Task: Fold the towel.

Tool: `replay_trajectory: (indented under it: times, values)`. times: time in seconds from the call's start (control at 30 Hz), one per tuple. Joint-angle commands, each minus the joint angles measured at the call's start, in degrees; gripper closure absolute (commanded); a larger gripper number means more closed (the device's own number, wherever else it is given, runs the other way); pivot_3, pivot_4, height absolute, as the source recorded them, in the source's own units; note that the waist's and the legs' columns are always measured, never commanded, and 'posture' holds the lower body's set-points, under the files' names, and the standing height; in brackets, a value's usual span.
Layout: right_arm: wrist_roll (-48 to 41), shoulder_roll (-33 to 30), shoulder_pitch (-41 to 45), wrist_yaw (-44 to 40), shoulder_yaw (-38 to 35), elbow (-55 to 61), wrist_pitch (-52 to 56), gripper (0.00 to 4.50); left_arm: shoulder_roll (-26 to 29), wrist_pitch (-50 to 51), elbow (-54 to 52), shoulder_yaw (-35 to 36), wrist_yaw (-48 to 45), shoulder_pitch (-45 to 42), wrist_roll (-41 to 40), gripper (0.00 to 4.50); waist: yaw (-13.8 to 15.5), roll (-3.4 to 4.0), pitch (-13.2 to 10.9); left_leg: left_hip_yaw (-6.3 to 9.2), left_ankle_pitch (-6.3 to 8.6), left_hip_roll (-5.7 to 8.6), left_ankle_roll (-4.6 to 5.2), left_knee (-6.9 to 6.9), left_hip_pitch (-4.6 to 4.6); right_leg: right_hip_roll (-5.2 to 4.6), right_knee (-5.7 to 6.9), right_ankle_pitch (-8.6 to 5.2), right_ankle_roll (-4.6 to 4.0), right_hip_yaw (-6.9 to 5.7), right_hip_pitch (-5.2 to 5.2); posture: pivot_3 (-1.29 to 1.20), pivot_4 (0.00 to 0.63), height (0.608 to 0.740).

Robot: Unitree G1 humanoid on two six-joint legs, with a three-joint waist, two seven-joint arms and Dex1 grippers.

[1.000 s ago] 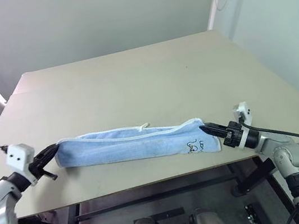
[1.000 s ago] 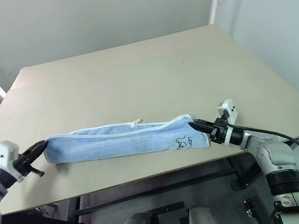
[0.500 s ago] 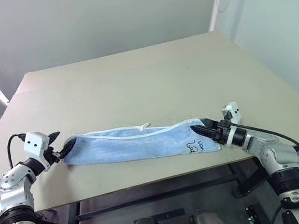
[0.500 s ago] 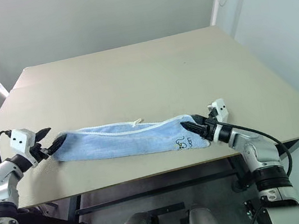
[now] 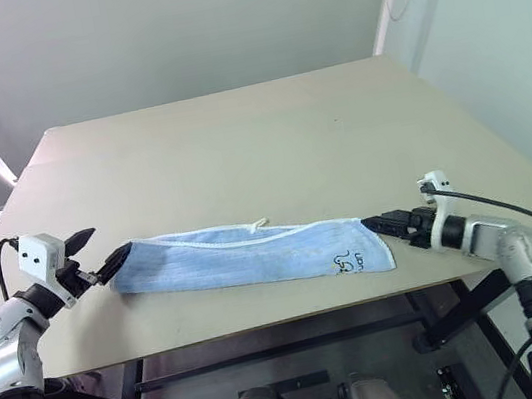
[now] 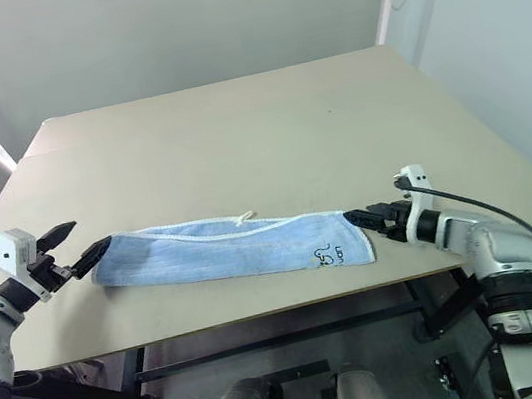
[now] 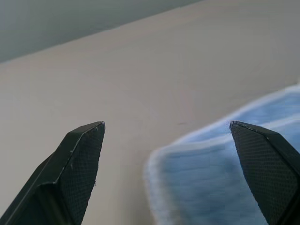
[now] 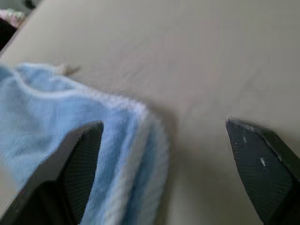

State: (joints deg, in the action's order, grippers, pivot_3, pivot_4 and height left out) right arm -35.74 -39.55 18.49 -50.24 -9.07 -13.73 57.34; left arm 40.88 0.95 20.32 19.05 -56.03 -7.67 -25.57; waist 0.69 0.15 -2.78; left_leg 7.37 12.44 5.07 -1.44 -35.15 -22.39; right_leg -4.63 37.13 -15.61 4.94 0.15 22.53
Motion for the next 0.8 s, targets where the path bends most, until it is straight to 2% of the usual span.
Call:
replay_trajectory:
  times: [0.03, 0.23, 0.43, 0.57, 0.8]
  values:
    - [-4.9, -3.1, 2.0, -3.9, -1.4, 0.5, 9.4, 0.15, 1.5, 4.5, -8.0, 1.0, 0.0, 1.8, -2.0, 0.0, 0.0, -0.01, 0.0, 0.0, 0.0, -0.01, 0.0, 0.0, 0.02, 0.01, 0.0, 0.0, 0.0, -0.01, -0.02, 0.0, 0.0, 0.74]
    - [-9.4, -6.4, 3.5, -5.7, -4.0, -4.8, 23.3, 0.15, 0.9, 13.5, -17.5, -0.7, 0.9, 6.6, -3.5, 0.0, -0.2, 0.02, 0.0, -0.13, 0.02, -0.02, -0.03, -0.02, 0.04, -0.06, -0.01, -0.01, 0.02, 0.0, -0.02, 0.0, 0.0, 0.74]
    - [-11.2, -5.4, -0.2, -3.7, -6.8, -2.5, 27.6, 0.15, 1.4, 24.5, -25.0, -2.3, 0.8, 10.2, -6.4, 0.0, 0.0, 0.01, 0.0, -0.16, 0.06, -0.01, 0.06, 0.04, -0.04, -0.07, -0.08, -0.03, 0.05, 0.01, 0.05, 0.0, 0.0, 0.74]
    - [-12.3, -4.8, -1.8, -3.4, -7.4, -1.0, 29.5, 0.15, 1.3, 27.0, -29.2, -4.5, -0.8, 12.8, -6.9, 0.0, 0.0, -0.01, 0.0, -0.2, 0.08, -0.01, 0.02, -0.01, -0.01, -0.09, -0.09, -0.04, 0.06, 0.01, -0.01, 0.0, 0.0, 0.74]
    - [-13.8, -1.3, -1.5, -1.0, -8.5, 1.5, 32.7, 0.15, 0.2, 27.6, -30.4, -7.7, 0.1, 12.6, -5.9, 0.0, -0.1, -0.02, -0.1, -0.23, 0.12, -0.06, -0.05, 0.0, -0.01, -0.07, -0.09, -0.04, 0.06, 0.01, 0.01, 0.0, 0.0, 0.74]
